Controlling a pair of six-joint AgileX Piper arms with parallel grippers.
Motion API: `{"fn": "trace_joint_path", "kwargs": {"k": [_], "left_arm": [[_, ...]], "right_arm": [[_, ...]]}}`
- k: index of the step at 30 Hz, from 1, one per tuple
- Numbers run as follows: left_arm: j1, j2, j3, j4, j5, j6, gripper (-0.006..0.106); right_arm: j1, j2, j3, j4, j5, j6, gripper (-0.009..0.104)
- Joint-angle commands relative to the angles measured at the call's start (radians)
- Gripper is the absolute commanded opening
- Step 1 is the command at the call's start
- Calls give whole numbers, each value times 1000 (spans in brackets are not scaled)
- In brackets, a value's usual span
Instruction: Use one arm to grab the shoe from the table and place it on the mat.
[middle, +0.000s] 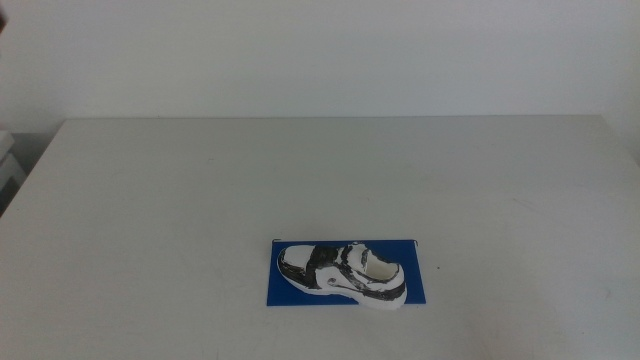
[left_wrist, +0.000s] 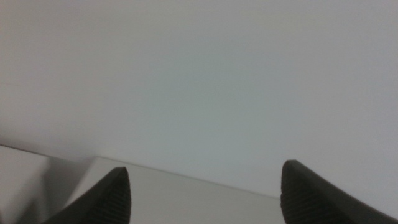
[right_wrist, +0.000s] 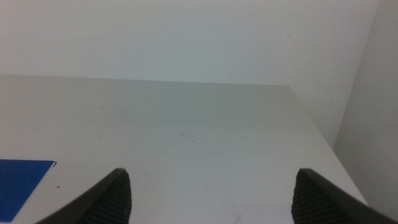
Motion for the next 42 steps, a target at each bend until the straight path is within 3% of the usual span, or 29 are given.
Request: {"fn": "trace_joint_path", "kwargs": {"k": [1, 5, 8, 26, 35, 42], "left_arm": [[34, -94, 49, -69, -124, 109, 79], [43, -258, 212, -158, -184, 308, 79], [43, -364, 303, -173, -226, 384, 79], [42, -742, 638, -165, -232, 396, 79], [42, -933, 862, -167, -246, 497, 79], [42, -966, 872, -194, -173, 497, 79]], "right_arm": [[-5, -20, -10, -8, -79, -13, 66], [-5, -20, -10, -8, -79, -13, 66], [-5, -20, -10, -8, -79, -13, 66], [-5, -20, -10, -8, -79, -13, 66], [-5, -20, -10, -8, -79, -13, 66], [-5, -20, -10, -8, -79, -13, 66]]}}
